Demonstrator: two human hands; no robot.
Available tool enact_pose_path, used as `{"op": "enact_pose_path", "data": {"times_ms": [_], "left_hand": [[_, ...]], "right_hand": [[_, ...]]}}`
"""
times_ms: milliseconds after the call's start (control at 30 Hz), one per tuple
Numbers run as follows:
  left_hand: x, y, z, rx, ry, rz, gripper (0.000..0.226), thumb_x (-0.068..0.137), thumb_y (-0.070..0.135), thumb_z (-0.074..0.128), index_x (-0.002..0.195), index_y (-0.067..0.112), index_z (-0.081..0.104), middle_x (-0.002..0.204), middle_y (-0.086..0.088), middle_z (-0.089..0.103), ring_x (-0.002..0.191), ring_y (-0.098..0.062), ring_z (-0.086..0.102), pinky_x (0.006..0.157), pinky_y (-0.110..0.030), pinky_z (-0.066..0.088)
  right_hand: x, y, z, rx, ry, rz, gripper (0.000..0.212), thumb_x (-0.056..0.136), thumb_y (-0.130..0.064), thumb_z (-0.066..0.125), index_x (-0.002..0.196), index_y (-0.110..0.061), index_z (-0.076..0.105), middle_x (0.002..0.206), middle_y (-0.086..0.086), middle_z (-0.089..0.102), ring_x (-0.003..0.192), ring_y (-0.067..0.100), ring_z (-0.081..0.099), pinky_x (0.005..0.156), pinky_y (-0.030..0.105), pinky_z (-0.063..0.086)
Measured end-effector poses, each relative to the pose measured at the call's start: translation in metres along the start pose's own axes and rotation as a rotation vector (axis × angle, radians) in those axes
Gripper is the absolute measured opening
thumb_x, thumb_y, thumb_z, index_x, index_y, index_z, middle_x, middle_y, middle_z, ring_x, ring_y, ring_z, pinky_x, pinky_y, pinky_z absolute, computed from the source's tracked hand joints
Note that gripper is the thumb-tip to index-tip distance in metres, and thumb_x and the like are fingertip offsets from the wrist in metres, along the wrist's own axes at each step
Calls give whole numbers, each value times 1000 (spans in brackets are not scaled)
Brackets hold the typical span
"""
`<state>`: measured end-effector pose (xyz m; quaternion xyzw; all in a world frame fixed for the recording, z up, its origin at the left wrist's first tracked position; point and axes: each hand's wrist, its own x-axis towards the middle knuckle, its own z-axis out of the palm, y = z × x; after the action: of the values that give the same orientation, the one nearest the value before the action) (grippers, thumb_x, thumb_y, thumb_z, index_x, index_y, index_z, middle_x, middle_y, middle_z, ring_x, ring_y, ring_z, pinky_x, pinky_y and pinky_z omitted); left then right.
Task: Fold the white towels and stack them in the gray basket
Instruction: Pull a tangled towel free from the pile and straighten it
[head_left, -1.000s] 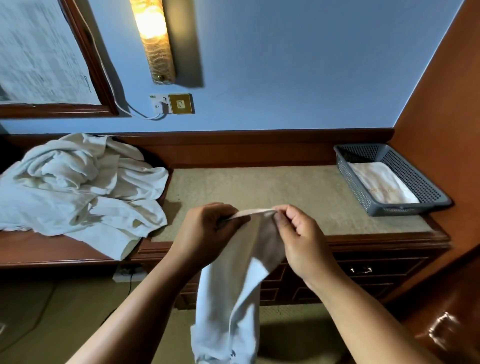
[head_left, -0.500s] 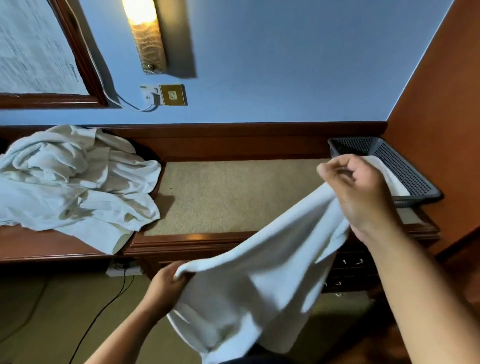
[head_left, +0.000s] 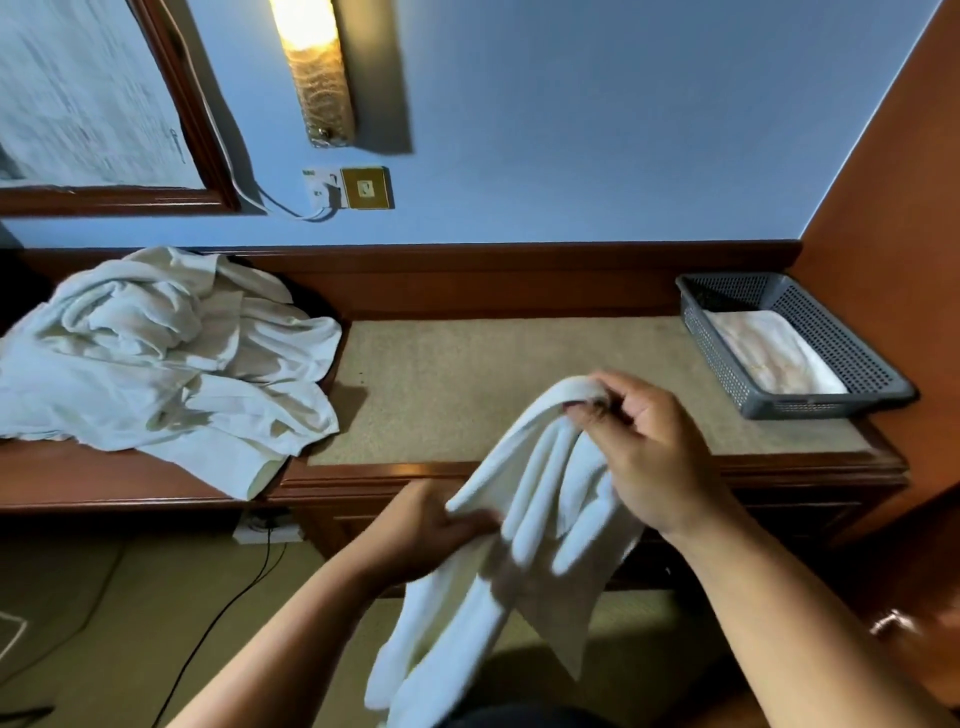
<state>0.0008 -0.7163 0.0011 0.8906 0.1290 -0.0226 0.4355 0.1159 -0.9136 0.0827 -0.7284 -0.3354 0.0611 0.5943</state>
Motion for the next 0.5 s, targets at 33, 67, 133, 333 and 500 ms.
{"op": "enact_pose_path", "data": {"times_ms": [33,67,133,333,500], "left_hand": [[-4,-16,8,10,-15,-75,35,88,52,71,73,21,69,66,2,71,56,-10,64,56,-34,51],[-9,-34,14,1,4,-124,31,90,49,71,74,22,70,68,3,71,59,-10,65,59,-36,53],[-15,-64,19,-62,131,-212,19,90,39,73,78,24,71,74,-1,72,64,-12,66,67,-45,55],[-21,-38,-5,-94,309,-58,27,93,17,69,89,42,78,89,23,76,89,5,70,77,-23,54],[-17,49,-19,12,125,373,14,93,22,70,102,29,78,92,24,75,89,10,68,72,-14,51]], "right_hand": [[2,-4,-5,122,89,23,9,85,-30,61,84,-29,70,71,-3,68,67,13,63,65,29,50],[3,-5,-11,197,196,35,11,84,-30,62,81,-34,71,70,-8,67,67,8,62,66,27,49],[5,2,-27,144,338,35,8,83,-32,63,80,-29,70,67,-9,63,66,5,57,66,29,45],[-10,35,-38,-449,-98,189,33,74,-49,78,104,-41,65,71,-13,65,65,-1,58,65,30,46],[-33,40,16,-258,-414,168,51,87,-35,76,129,-54,54,79,-14,69,63,-6,60,63,17,47]]}}
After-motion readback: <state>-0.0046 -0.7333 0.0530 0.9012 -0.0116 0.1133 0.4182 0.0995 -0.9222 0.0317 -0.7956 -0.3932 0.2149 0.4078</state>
